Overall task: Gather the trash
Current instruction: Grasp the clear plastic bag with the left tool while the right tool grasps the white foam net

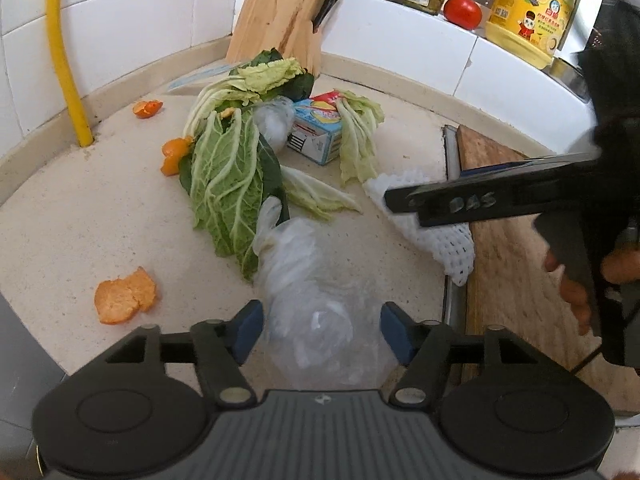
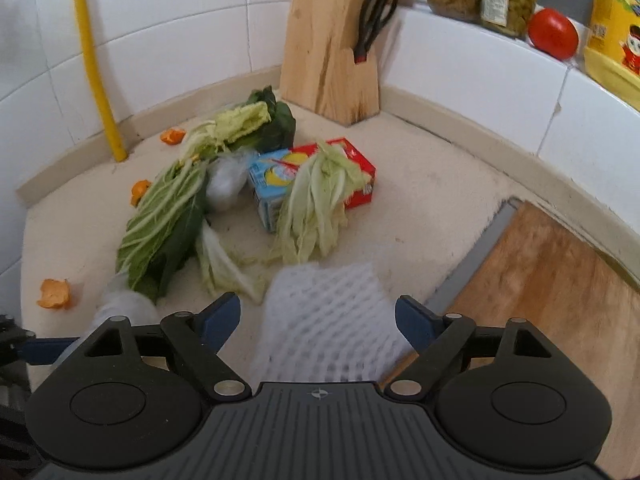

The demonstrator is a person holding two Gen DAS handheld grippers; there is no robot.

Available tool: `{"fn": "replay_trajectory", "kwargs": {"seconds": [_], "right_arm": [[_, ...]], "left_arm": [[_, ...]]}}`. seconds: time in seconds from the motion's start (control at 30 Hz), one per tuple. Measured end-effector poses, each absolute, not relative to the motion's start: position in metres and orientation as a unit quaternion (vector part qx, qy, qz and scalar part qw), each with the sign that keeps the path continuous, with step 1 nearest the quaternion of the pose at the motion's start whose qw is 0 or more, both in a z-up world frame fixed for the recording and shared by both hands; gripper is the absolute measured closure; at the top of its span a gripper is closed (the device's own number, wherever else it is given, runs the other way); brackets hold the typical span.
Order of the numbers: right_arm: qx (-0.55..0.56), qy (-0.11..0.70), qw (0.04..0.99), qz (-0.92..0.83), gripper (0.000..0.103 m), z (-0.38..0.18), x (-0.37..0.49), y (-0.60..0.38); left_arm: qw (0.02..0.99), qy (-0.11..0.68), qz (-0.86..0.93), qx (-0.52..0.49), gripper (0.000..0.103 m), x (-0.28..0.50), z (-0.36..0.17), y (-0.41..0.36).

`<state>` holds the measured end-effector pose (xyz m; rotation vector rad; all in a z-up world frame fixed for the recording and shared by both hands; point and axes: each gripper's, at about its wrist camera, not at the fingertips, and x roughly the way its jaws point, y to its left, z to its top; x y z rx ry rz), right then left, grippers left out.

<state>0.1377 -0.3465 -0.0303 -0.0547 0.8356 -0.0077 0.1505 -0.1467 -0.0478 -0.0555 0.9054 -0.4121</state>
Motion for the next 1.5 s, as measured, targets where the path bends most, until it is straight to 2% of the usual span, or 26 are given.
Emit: {"fn": "replay_trajectory", "kwargs": {"seconds": [0.23,0.5,0.57,0.63,0.7,0.8,0.87,0.97,1.5], "right_arm": [[-0.062,0.445,0.893,0.002,0.006,-0.057,0.159,-0.342],[-0.08,0.456,0.886,-0.006,0.004,-0.065,0.164,-0.346],[-0.074,0.454,0.888,-0.004,0.004,-0.067,0.165,-0.352],[-0.073,0.452,0.889,-0.008,0.008,-0.066,0.166,-0.355],[-0.076,0.453,0.888,-0.009,0.021,-0.063,0.165,-0.357],[-0.068,0.46,0.885,-0.006,0.042,-0.057,0.164,-0.36],[-0.068,0.463,0.884,-0.011,0.047,-0.056,0.165,-0.362],[-0.045,0.467,0.883,-0.015,0.064,-0.051,0.163,-0.365],[0.013,0.447,0.894,0.019,0.066,-0.018,0.115,-0.325]], "left_arm": [[0.877,0.439,-0.193,-0.026,0.033,0.159,-0.053,-0.148],[0.875,0.442,-0.196,-0.012,0.034,0.166,-0.062,-0.155],[0.875,0.44,-0.201,-0.009,0.037,0.167,-0.062,-0.157],[0.875,0.438,-0.208,-0.009,0.046,0.167,-0.062,-0.158],[0.873,0.437,-0.215,-0.012,0.052,0.167,-0.062,-0.158],[0.874,0.435,-0.218,-0.016,0.055,0.167,-0.061,-0.157],[0.873,0.434,-0.222,-0.024,0.058,0.168,-0.061,-0.155],[0.87,0.436,-0.226,-0.033,0.062,0.164,-0.059,-0.152],[0.888,0.405,-0.215,-0.042,0.064,0.126,-0.033,-0.12]]}}
